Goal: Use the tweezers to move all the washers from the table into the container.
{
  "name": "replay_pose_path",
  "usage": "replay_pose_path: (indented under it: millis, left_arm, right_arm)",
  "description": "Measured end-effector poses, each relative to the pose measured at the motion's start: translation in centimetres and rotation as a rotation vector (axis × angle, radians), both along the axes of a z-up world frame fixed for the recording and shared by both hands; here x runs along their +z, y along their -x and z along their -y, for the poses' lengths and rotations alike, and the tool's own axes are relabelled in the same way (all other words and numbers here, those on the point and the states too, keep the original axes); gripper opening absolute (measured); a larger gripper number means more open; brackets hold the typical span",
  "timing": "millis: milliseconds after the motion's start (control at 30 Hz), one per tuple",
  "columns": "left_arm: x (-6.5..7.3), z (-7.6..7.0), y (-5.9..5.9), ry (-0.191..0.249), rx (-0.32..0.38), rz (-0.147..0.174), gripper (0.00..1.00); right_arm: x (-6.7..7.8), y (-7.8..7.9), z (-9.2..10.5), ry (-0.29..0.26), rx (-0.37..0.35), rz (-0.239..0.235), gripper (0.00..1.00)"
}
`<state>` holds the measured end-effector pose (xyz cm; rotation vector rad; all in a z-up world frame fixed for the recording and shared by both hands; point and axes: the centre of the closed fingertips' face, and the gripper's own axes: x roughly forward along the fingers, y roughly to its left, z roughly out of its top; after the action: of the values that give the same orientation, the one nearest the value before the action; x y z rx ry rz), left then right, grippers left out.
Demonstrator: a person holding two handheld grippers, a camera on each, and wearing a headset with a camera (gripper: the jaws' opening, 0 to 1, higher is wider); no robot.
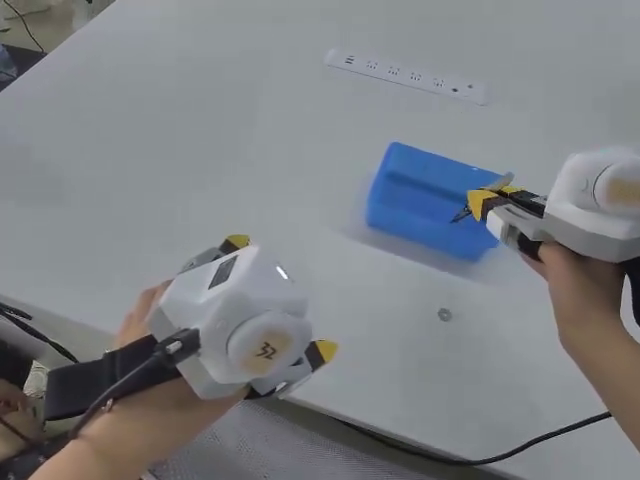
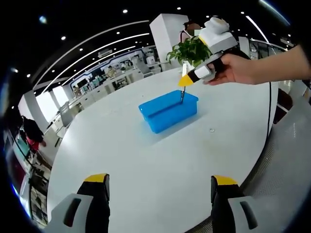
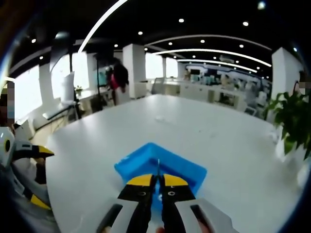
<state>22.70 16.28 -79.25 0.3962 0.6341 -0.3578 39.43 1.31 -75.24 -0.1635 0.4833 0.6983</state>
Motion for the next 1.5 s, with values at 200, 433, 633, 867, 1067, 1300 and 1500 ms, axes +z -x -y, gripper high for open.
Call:
replay_pose_path:
  millis: [200,433,633,867,1067,1300,1500]
  left_arm:
    - [0.0,0.0,0.0,0.003,0.000,0.000,0.88]
    - [0.0,0.0,0.0,0.008,0.001,0.000,0.88]
    - [-0.2,0.1,0.1,0.004,-0.002,-0.009,0.88]
    - [-0.2,0.2,0.1,0.011,-0.005,-0.011,0.88]
    - [-0.2,0.1,0.1,0.005,-0.005,-0.013,0.88]
    - [-0.3,0.0,0.1,0.002,0.001,-0.016,0.88]
    - [-0.3,-0.2,0.0,0.003,0.007,-0.014,0.88]
  right_arm:
    - [1.6,1.8,0.2,-0.013,0.017,0.028,0.03]
    - [1.4,4.2,0.3,-0.034,0.037,0.002,0.03]
    - [-1.2,6.4,1.1,0.040,0.058,-0.034,0.03]
    - [-2.8,8.1,1.3,0.049,0.062,-0.081,0.03]
    - [-4.8,8.7,1.6,0.065,0.062,-0.121,0.03]
    - [-5.3,8.8,1.8,0.071,0.062,-0.120,0.03]
    - [-5.4,9.1,1.7,0.056,0.049,-0.119,0.03]
